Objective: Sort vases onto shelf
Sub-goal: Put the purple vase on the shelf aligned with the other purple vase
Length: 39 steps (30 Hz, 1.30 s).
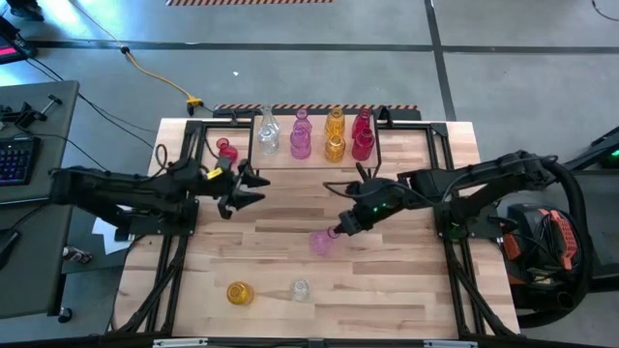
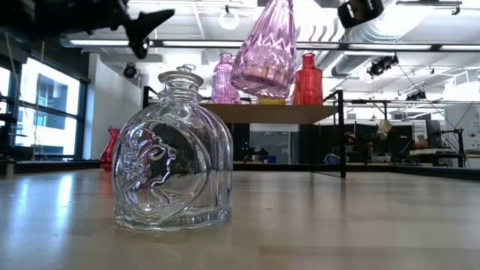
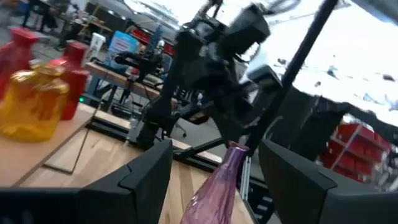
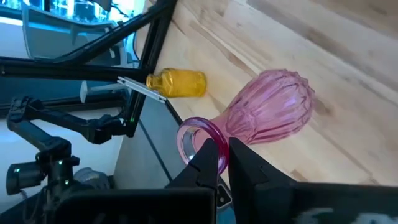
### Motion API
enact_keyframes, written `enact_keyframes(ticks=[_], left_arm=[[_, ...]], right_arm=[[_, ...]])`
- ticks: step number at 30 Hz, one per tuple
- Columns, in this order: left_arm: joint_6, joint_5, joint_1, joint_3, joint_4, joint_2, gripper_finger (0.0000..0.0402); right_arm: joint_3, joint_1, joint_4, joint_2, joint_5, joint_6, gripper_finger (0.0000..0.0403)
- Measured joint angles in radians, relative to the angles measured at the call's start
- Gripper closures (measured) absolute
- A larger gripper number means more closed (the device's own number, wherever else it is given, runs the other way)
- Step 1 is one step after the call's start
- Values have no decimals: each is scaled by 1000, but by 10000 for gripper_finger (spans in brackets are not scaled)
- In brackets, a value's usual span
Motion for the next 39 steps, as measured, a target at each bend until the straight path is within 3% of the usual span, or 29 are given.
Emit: enact_keyframes(ticks=[13, 18, 25, 39], left_arm=[[202, -18, -135, 160, -25, 262, 174], [209, -83, -164, 224, -26, 348, 174], [242, -66, -184, 315, -26, 469, 174], [236, -54, -241, 449, -26, 662, 174]], right_arm=[[84, -60, 1, 0, -20, -104, 403], [89, -69, -2, 7, -47, -119, 403], [89, -78, -6, 51, -103, -148, 403], [89, -82, 3, 65, -109, -170, 403]])
